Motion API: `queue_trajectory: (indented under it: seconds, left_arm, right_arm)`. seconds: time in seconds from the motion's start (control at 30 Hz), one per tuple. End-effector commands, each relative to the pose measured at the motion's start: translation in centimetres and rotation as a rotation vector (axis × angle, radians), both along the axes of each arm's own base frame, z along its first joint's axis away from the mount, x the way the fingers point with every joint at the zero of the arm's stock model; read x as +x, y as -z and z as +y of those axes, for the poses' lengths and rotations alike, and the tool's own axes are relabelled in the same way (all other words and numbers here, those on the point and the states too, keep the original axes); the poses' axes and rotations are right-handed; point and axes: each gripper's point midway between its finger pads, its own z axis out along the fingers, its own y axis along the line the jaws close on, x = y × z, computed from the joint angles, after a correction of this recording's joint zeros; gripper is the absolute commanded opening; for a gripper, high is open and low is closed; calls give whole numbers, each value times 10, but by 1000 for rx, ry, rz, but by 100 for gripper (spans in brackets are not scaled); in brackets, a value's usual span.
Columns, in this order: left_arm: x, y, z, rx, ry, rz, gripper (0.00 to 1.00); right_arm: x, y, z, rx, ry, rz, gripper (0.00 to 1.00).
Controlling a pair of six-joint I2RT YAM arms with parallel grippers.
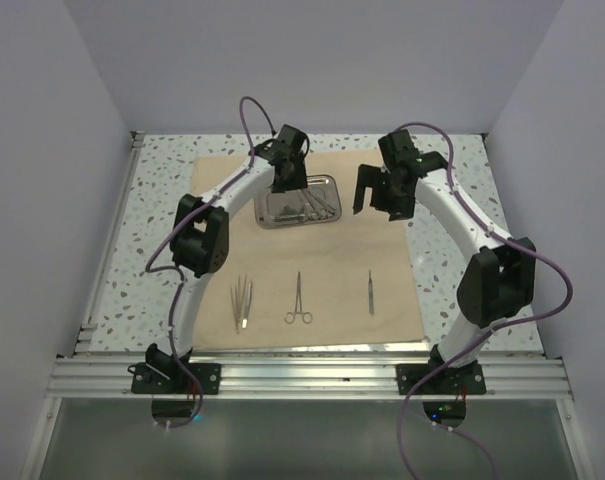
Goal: Open and lay out the surgical kit
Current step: Place the medical item in the surgical kit, then pick up the medical item from the container.
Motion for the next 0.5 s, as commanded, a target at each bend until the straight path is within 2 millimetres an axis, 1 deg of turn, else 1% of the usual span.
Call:
queue_trajectory:
  seconds: [0.0, 0.07, 0.1, 0.13, 0.17, 0.2, 0.23, 0.37, 0.47]
  left_arm:
    - [29, 18, -3, 60, 61, -17, 56]
    - [39, 25, -1, 64, 64, -24, 55]
    - [42, 32, -1, 68, 65, -21, 54]
    - [49, 32, -1, 59, 62, -40, 54]
    - [51, 34, -1, 60, 68, -46, 54]
    - [53, 39, 0, 62, 69, -45, 54]
    - [57, 39, -2, 57, 72, -57, 54]
    - [62, 48, -1, 93, 103, -62, 53]
    - [63, 57, 6, 145, 124, -54, 50]
  right_arm:
    - [-5, -22, -15, -61, 4, -31, 97]
    - [-5, -20, -20, -89, 9, -23, 97]
    - [-5, -19, -21, -98, 11, -16, 97]
    - [-5, -17, -22, -105, 14, -11, 97]
    - [-5, -14, -24, -112, 15, -2, 97]
    - [-5, -10, -23, -118, 13, 12, 97]
    - [-6, -7, -24, -121, 14, 22, 97]
    - [-2, 2, -24, -132, 14, 45, 97]
    - [3, 5, -23, -139, 10, 52, 97]
